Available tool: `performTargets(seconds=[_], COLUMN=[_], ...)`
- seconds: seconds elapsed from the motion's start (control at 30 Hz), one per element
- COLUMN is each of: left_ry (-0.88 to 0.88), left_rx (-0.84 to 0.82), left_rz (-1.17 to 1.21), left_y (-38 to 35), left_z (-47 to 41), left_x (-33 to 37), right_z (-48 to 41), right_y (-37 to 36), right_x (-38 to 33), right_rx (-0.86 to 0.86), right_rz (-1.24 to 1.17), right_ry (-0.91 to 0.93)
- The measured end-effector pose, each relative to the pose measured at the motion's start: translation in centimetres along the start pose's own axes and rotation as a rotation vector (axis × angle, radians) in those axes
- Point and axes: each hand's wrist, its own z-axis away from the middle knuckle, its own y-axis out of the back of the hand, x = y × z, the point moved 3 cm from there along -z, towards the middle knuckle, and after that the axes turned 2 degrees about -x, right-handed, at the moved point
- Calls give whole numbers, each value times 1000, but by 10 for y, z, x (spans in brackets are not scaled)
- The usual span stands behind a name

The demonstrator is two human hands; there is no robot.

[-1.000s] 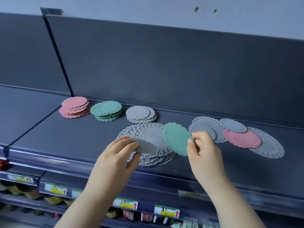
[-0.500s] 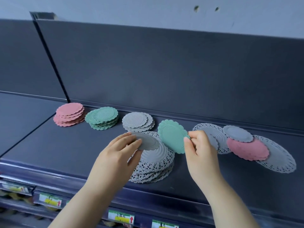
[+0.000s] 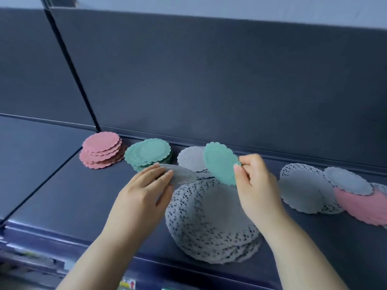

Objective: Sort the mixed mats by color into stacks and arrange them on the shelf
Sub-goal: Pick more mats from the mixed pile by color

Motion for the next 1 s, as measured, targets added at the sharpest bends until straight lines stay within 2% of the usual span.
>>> performTargets(seconds=[0.2, 0.4, 0.57, 0.77, 0.83, 0.93, 1.0], left_ry=[29, 77, 51, 1, 14, 68, 61], left_rx=[79, 102, 77, 20, -57, -357, -430], left_rz=[44, 29, 44, 63, 80, 63, 49], left_y=[30, 59, 73, 76, 67, 36, 21], left_z=[-13, -20, -28, -46, -56, -54, -46], left_x=[-101, -195, -240, -262, -267, -275, -278], right_z=[-36, -65, -52, -45, -44, -45, -46], right_y=[-69, -166, -232, -239, -242, -246, -246], right_x=[-60, -103, -106, -115, -116, -114, -113], right_rx=[25, -21, -321, -268, -258, -224, -197], right_rz=[115, 486, 743, 660, 669, 672, 663], right_ry=[40, 136, 127, 65, 47, 9, -22])
